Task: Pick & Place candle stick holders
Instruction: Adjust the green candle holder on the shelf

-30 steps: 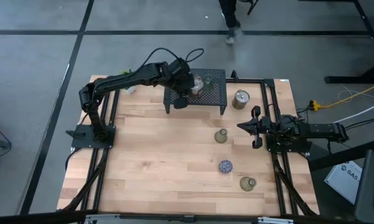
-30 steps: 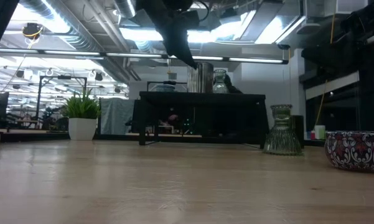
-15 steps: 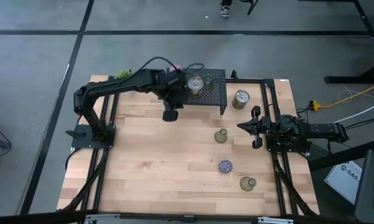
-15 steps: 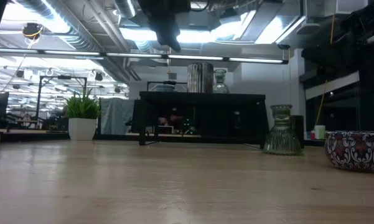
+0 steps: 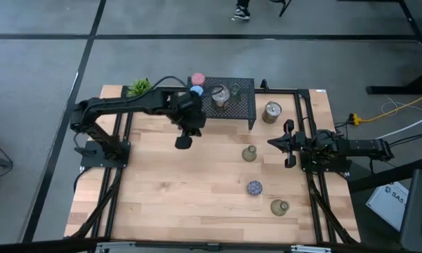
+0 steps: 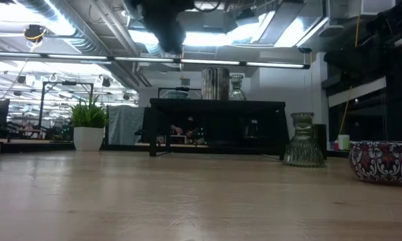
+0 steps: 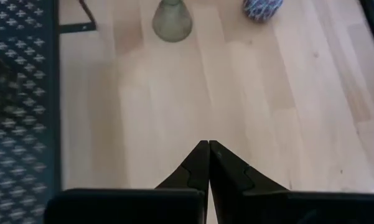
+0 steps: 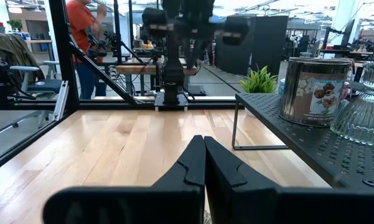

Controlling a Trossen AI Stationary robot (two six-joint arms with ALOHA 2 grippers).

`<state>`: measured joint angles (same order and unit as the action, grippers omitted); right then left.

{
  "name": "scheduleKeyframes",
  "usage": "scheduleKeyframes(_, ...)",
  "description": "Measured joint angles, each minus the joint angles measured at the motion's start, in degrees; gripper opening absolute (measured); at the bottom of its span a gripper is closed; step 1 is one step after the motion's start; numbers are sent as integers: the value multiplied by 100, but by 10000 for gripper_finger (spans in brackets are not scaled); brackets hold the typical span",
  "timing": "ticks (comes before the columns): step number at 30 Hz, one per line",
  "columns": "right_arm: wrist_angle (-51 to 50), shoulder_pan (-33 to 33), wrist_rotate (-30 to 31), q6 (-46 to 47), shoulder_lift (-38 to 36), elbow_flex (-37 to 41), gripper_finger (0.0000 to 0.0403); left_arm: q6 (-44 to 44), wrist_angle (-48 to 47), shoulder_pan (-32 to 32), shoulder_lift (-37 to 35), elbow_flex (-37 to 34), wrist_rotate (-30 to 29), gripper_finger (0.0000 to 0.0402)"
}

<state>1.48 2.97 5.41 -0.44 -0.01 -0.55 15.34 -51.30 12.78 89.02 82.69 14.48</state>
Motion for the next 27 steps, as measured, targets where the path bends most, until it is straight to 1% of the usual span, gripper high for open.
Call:
scheduleKeyframes(4,2,-1,0,-1,0,1,0,-420,862,-39,-637,-1068,59,2)
scheduleKeyframes(8,2,1,0,-1,0,1,0,-842,1573,-85,-1222,-1988,-52,2)
scheduleKeyframes(9,2,-1,0,-1,0,1,0,-938,1788,-112,-1378,-2209,-172,2)
scheduleKeyframes(13,0,0,0,-1,0,0,0,-1182,2602,-267,-2010,-3186,-1005,2)
scheduleKeyframes(16,0,0,0,-1,0,1,0,-1267,3377,-380,-2541,-3934,-1327,2)
scheduleKeyframes(22,1,0,0,-1,0,0,0,-1310,4858,-407,-3465,-5266,-1345,2)
scheduleKeyframes(27,0,1,0,-1,0,-1,0,-1183,6088,-409,-3980,-6185,-1331,2)
